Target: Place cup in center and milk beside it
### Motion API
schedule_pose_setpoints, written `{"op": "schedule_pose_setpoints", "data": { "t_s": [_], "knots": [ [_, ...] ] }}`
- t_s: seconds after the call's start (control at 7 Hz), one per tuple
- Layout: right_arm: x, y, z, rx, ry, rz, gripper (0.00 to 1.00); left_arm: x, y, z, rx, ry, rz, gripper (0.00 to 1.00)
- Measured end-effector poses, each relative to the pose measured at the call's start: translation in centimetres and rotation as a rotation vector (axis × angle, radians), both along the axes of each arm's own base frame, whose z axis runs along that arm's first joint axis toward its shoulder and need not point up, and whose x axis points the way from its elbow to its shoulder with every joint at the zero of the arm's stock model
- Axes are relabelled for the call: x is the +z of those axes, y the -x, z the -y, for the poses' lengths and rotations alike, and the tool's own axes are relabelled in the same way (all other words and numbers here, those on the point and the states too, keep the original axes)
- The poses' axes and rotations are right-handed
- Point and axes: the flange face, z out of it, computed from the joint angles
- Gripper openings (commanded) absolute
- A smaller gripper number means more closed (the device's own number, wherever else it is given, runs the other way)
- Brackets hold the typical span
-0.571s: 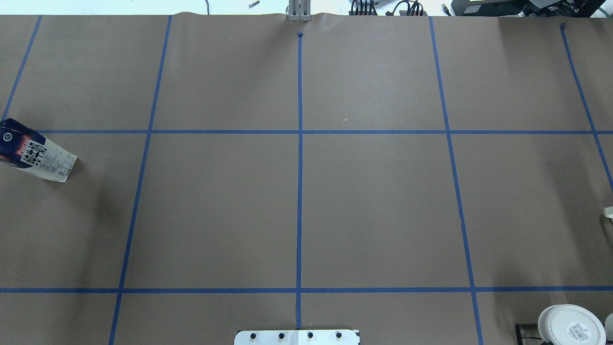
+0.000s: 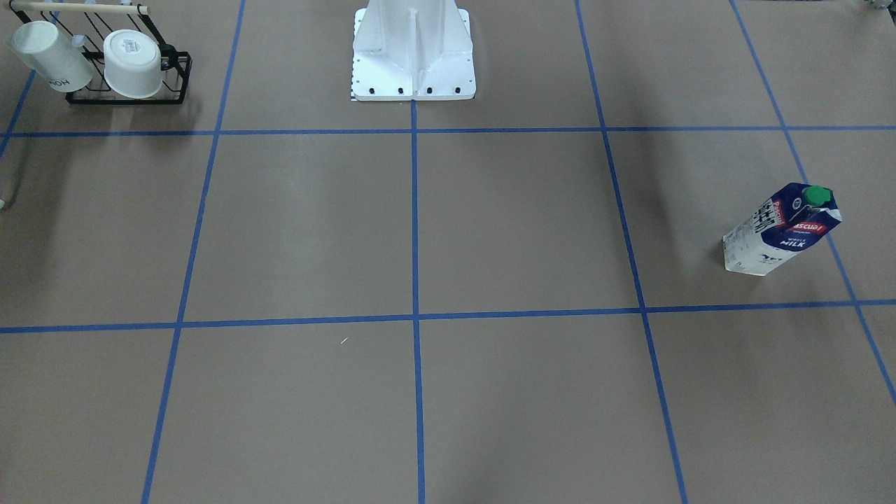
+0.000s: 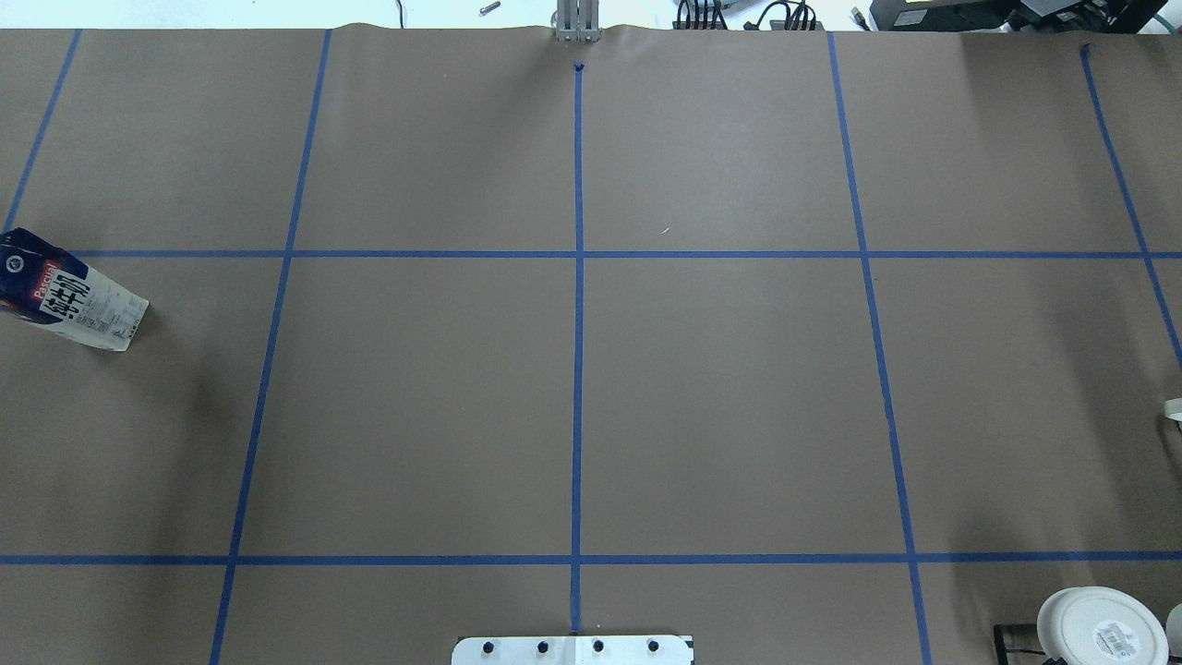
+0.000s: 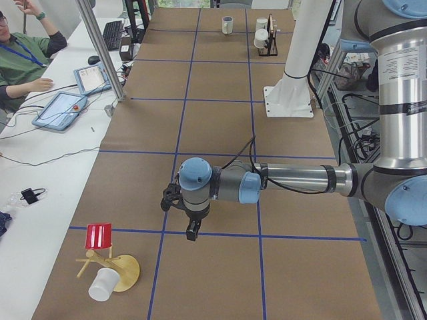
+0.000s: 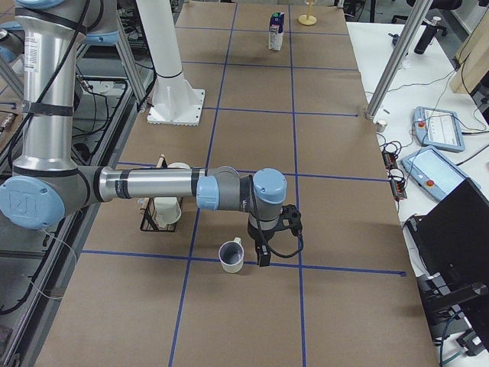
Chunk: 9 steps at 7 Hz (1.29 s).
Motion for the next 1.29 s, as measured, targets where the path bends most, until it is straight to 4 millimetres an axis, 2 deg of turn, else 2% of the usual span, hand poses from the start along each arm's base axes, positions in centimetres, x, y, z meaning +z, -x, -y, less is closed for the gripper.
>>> {"op": "schedule_pose_setpoints", "data": {
  "t_s": [0.43, 0.57, 0.71, 0.86, 1.14, 1.29],
  "knots": [
    [-1.3, 0.0, 0.3, -0.001, -0.029, -0.004, 1.00, -3.2, 0.2, 0.6, -0.004, -0.087, -0.001, 0.98],
    [-2.3, 0.0, 0.7, 0.000, -0.050, -0.001, 1.00, -4.4, 0.3, 1.0, -0.006, -0.138, -0.002, 0.98],
    [-4.1, -0.1, 1.8, 0.005, -0.100, 0.004, 1.00, -5.4, 0.3, 1.5, -0.007, -0.206, -0.004, 0.98],
    [-5.8, -0.3, 3.0, 0.012, -0.156, 0.008, 1.00, -6.3, 0.3, 2.4, -0.009, -0.279, -0.005, 0.98],
    [-7.4, -0.4, 3.7, 0.018, -0.230, 0.036, 1.00, -7.5, 0.3, 4.9, -0.033, -0.358, -0.012, 0.98],
    [-8.1, 0.0, 3.9, 0.052, -0.224, 0.072, 1.00, -7.6, 0.3, 5.3, -0.042, -0.362, -0.015, 0.98]
  ]
}}
